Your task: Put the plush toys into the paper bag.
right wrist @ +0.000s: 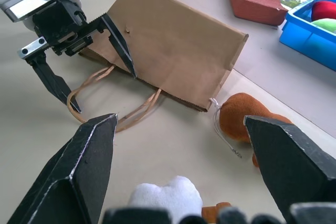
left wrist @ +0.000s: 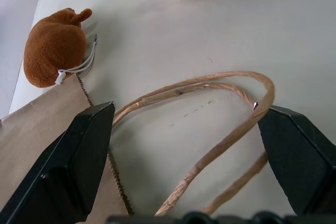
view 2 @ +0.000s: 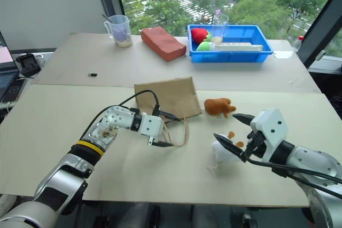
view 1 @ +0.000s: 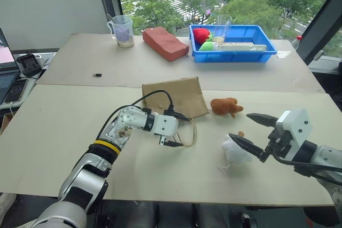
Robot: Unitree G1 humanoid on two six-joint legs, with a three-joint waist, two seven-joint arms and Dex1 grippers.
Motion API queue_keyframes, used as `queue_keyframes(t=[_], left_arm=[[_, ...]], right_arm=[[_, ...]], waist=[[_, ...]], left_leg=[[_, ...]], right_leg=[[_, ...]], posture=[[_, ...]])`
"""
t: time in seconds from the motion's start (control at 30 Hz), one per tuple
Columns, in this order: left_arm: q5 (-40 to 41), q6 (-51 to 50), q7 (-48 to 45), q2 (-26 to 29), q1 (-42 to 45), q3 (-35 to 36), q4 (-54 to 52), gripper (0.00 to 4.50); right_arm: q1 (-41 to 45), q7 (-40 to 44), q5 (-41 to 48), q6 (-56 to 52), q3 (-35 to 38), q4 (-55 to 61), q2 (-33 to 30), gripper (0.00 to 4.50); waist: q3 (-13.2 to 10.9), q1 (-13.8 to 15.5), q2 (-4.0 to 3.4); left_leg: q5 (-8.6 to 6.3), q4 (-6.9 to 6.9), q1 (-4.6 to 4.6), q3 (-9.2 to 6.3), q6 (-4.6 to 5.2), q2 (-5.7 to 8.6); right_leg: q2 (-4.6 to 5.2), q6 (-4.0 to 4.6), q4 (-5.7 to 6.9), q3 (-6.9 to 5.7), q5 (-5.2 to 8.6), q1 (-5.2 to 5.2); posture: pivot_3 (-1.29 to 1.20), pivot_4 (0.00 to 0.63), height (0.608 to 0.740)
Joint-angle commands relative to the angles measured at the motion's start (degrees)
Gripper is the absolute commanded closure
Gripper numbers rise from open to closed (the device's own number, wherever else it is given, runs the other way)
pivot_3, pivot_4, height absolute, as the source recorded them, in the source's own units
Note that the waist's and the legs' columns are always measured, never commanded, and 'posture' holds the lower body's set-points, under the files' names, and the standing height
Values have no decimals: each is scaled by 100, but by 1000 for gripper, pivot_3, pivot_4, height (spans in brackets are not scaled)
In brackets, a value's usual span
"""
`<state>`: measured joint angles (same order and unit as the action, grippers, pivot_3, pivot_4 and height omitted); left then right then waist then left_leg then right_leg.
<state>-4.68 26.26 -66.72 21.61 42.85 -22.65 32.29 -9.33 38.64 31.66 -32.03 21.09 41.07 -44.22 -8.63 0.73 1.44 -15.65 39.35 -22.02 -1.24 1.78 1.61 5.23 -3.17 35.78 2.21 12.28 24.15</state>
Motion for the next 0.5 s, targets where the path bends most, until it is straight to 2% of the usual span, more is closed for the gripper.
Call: queue_keyframes(t=[0.03,0.13,0.2,0.3,0.33,0.37,0.5], left_arm=[[-3,-143,252,-198,184,102,96,0],[132,-250,207,-307,219,145,137,0],[109,-205,205,-292,198,137,134,532],[244,-316,170,-298,167,227,51,1688],[341,-404,111,-292,150,272,-17,2238],[392,-434,63,-279,137,295,-65,2551],[466,-518,13,-233,105,349,-193,4400]], right_arm=[[-17,3,-115,240,37,54,38,203],[-29,24,-146,244,12,64,34,203],[4,39,-193,261,-11,66,-10,154],[59,45,-169,224,-3,60,-31,154],[57,68,-175,238,-6,47,-35,154],[57,94,-188,261,-16,30,-41,154],[125,162,-238,329,-68,-69,-38,154]], waist=[[0,2,0],[0,-4,0],[0,-7,0],[0,-12,0],[0,-10,0],[0,-10,0],[0,-2,0]], left_leg=[[0,1,-1,0,0,1],[-2,10,-6,-1,3,2],[-2,13,-5,-1,3,1],[-2,16,-5,-1,4,0],[-3,19,-5,-1,4,0],[-3,21,-6,-1,4,0],[-7,36,-8,-2,11,-2]], right_leg=[[1,-1,0,0,0,0],[1,-2,1,0,1,1],[0,-2,3,0,1,1],[0,-2,5,1,1,1],[0,-2,7,1,1,1],[-1,-2,8,0,1,1],[0,-3,11,0,1,-4]], posture=[[0,150,740],[0,150,740],[0,150,740],[0,150,740],[0,150,740],[0,150,740],[0,150,740]])
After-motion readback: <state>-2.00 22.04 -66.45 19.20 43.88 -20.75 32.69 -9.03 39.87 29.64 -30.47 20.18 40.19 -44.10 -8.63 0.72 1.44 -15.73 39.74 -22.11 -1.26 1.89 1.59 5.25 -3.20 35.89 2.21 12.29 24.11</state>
